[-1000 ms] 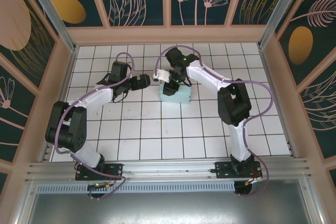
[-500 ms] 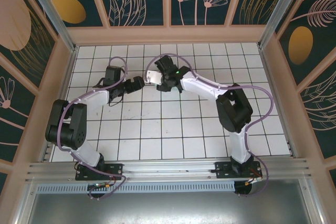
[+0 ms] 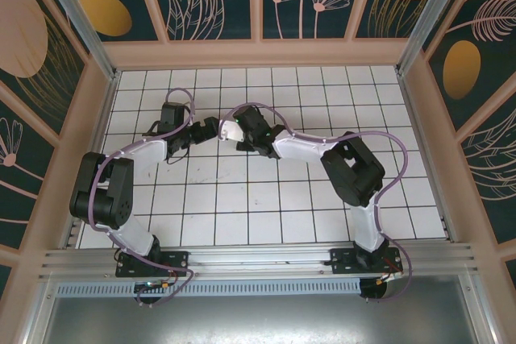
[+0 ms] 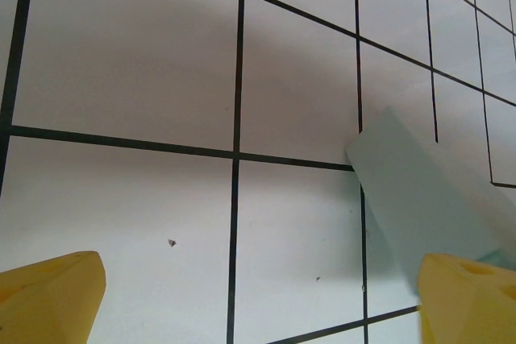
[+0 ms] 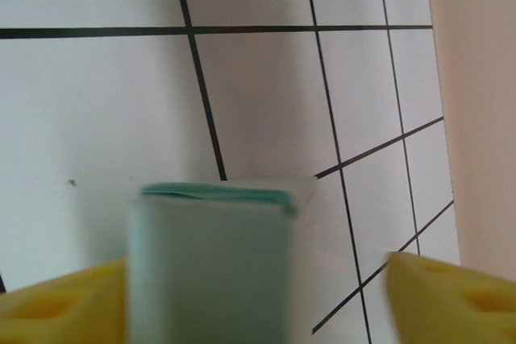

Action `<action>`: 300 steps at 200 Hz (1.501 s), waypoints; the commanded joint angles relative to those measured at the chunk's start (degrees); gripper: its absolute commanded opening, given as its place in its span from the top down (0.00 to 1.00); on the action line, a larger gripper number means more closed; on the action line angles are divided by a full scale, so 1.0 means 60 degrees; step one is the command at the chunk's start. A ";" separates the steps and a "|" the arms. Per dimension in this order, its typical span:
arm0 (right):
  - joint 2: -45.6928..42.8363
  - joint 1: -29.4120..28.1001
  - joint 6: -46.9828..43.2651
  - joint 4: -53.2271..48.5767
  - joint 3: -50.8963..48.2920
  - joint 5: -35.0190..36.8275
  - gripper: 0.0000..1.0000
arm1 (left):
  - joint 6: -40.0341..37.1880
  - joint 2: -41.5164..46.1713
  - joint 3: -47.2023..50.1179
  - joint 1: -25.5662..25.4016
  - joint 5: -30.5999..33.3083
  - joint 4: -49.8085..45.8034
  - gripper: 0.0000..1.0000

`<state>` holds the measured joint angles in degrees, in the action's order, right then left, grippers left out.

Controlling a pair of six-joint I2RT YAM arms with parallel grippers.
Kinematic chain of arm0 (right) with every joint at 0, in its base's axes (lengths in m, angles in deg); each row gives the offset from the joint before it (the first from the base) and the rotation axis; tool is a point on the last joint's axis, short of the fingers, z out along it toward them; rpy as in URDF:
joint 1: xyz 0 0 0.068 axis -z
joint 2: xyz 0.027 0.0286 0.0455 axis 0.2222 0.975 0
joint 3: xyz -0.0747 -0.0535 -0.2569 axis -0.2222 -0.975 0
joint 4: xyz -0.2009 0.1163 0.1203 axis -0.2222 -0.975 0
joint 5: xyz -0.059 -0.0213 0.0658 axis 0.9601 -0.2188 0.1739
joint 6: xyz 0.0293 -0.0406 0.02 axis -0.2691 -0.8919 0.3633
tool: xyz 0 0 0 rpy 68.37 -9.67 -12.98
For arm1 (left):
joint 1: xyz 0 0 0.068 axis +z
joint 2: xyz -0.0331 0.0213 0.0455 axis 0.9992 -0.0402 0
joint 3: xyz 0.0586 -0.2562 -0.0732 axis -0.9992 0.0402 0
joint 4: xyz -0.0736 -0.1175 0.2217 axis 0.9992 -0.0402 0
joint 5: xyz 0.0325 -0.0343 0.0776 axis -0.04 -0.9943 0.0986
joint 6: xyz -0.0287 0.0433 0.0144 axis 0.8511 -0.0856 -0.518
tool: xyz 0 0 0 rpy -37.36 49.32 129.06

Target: Fold the paper box

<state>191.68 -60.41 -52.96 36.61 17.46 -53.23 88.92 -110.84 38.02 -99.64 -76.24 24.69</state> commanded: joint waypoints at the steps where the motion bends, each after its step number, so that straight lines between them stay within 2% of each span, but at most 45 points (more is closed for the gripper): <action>1: -0.0498 0.0130 0.0394 0.0619 -0.0151 -0.0249 0.04 | -0.0103 0.0067 0.0136 0.0021 -0.0044 0.0374 0.01; 24: -0.1185 0.0400 0.1125 0.0655 -0.0467 -0.1374 0.01 | -0.0325 0.0519 0.0441 0.0036 0.0418 0.0948 0.02; 51: -0.2217 0.0863 0.2281 0.0691 -0.1202 -0.3319 0.01 | -0.0958 0.1393 0.0828 0.0036 0.1784 0.1610 0.01; 77: -0.3201 0.1519 0.3551 0.1795 -0.2433 -0.4613 0.01 | -0.1700 0.2129 0.1348 0.0031 0.3093 0.2657 0.02; 109: -0.4832 0.2656 0.5793 0.4493 -0.4647 -0.4598 0.01 | -0.2874 0.2839 0.2280 0.0042 0.4873 0.3972 0.01; 127: -0.5742 0.3941 0.7266 0.5853 -0.5910 -0.4198 0.01 | -0.4305 0.3339 0.3419 0.0054 0.5405 0.5491 0.01; 138: -0.6148 0.4636 0.7967 0.6340 -0.6565 -0.3868 0.01 | -0.4674 0.3635 0.4135 0.0044 0.6005 0.6468 0.01; 168: -0.6880 0.6010 0.8498 0.6956 -0.8060 -0.2769 0.01 | -0.5631 0.3806 0.5196 0.0055 0.7203 0.7721 0.01; 193: -0.6809 0.6829 0.8414 0.8077 -0.9225 -0.1949 0.01 | -0.5923 0.3236 0.5689 0.0271 0.7073 0.9054 0.01; 205: -0.6529 0.7407 0.8873 0.9049 -0.9673 -0.2118 0.01 | -0.5652 0.2789 0.5737 0.0616 0.6525 0.9415 0.01; 209: -0.6542 0.7548 0.9022 0.8898 -0.9621 -0.2158 0.01 | -0.5580 0.2643 0.5759 0.0717 0.6334 0.9549 0.01; 226: -0.6544 0.8136 0.9238 0.9659 -0.9903 -0.2977 0.01 | -0.5225 0.2138 0.5978 0.1107 0.5640 1.0483 0.01; 237: -0.6433 0.8233 0.8976 1.0171 -1.0078 -0.2994 0.01 | -0.5071 0.1974 0.5960 0.1312 0.5354 1.0549 0.01; 251: -0.6459 0.8326 0.8885 0.9592 -0.9905 -0.2900 0.01 | -0.4880 0.1764 0.6042 0.1562 0.4973 1.0890 0.01; 273: -0.6287 0.8626 0.9222 0.9570 -1.0017 -0.3520 0.01 | -0.4737 0.1273 0.6149 0.1776 0.4623 1.1446 0.01; 284: -0.5923 0.8661 0.9182 1.0099 -1.0272 -0.3721 0.01 | -0.4751 0.1311 0.6143 0.1823 0.4495 1.1327 0.01; 300: -0.5147 0.8657 0.9170 1.1945 -1.0960 -0.3776 0.01 | -0.4753 0.1281 0.6151 0.1816 0.4486 1.1380 0.01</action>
<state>155.51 -8.85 0.86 94.90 -43.42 -73.39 59.12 -102.69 74.37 -89.09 -46.44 88.14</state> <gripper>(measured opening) 0.989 0.988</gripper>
